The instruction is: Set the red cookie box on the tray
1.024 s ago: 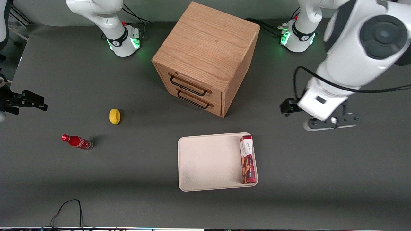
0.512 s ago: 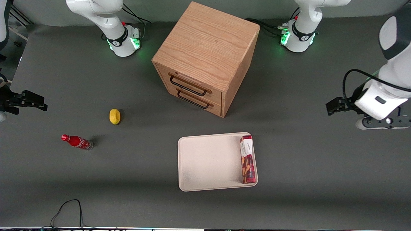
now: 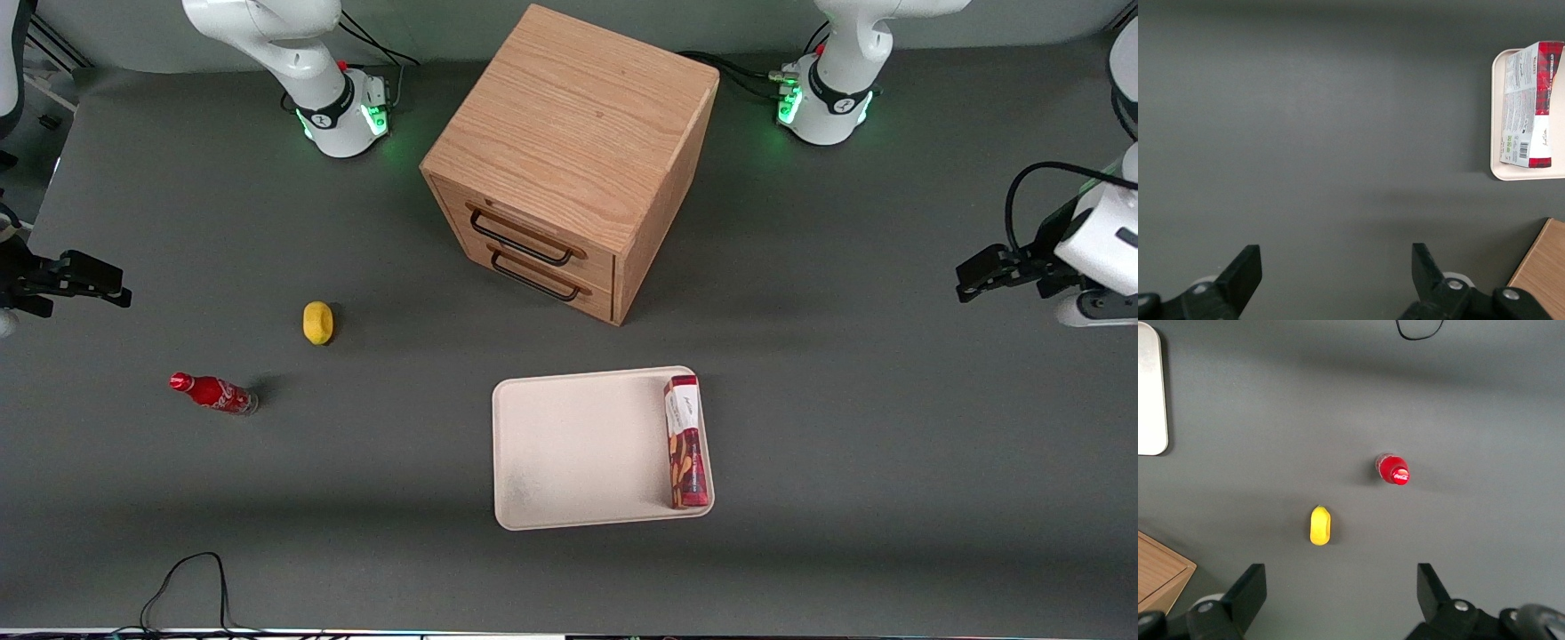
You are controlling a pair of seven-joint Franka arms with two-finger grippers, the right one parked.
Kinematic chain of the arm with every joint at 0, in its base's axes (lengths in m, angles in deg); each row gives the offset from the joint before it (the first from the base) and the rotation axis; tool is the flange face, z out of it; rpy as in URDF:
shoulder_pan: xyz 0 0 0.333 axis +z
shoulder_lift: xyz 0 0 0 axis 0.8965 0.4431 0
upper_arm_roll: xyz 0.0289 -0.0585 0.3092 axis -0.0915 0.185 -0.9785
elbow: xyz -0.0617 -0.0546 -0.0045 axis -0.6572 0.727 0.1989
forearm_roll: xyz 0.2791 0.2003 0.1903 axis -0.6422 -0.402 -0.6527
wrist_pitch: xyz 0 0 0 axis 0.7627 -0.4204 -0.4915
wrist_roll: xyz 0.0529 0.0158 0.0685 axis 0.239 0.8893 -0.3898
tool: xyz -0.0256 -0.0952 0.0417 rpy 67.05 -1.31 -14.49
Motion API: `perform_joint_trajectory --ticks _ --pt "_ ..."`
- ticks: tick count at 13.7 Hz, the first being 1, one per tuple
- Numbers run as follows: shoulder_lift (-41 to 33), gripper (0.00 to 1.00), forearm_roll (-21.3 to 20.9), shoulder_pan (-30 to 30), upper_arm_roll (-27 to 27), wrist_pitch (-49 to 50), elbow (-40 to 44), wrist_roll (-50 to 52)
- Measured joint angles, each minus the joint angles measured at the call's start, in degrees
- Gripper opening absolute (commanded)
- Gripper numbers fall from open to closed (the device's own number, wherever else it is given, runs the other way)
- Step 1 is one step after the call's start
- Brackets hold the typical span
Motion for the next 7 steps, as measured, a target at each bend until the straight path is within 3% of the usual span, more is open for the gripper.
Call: perform_joint_trajectory --ticks 7 --pt "0.34 1.00 0.31 -1.17 -1.45 1.32 1.61 0.00"
